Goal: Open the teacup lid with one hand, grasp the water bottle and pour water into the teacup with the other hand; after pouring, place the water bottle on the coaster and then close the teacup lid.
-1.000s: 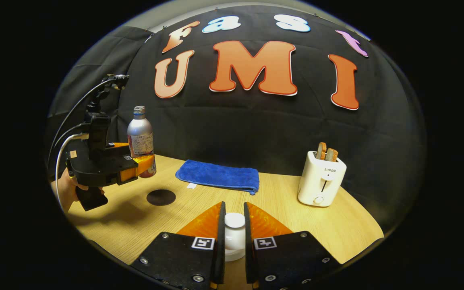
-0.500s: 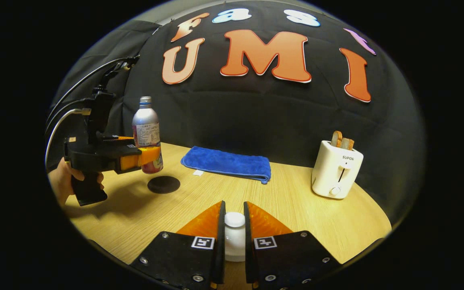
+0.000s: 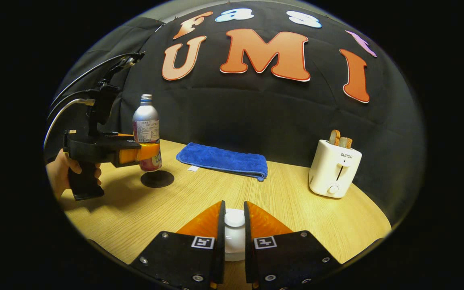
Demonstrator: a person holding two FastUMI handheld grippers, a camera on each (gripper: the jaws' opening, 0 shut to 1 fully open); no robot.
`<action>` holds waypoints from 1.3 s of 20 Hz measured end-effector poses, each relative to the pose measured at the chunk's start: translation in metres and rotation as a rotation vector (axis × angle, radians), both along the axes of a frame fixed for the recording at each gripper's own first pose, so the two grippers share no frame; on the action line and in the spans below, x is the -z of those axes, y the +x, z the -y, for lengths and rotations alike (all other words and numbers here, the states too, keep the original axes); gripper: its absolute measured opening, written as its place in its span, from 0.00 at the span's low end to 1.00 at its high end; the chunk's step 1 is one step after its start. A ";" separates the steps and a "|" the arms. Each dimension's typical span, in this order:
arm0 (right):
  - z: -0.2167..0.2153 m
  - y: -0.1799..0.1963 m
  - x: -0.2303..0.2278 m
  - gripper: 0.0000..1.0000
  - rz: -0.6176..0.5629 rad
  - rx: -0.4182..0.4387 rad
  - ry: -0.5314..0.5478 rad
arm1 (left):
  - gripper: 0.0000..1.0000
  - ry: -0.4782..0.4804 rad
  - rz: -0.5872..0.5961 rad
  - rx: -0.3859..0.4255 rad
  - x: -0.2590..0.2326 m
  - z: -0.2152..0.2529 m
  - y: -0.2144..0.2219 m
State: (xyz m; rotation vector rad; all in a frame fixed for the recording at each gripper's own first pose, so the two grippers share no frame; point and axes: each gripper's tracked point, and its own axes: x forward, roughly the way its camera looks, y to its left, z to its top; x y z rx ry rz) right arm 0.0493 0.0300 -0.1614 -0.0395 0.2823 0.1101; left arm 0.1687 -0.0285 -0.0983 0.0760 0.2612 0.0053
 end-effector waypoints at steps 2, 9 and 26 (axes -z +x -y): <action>-0.002 0.000 0.001 0.24 0.008 -0.010 -0.022 | 0.81 -0.017 -0.011 0.008 0.006 0.006 0.002; 0.001 -0.002 -0.012 0.42 0.049 -0.006 0.014 | 0.81 -0.067 -0.060 0.018 0.027 0.008 0.004; 0.020 -0.020 -0.077 0.73 0.175 0.059 0.106 | 0.98 -0.127 -0.043 0.054 0.009 0.021 -0.008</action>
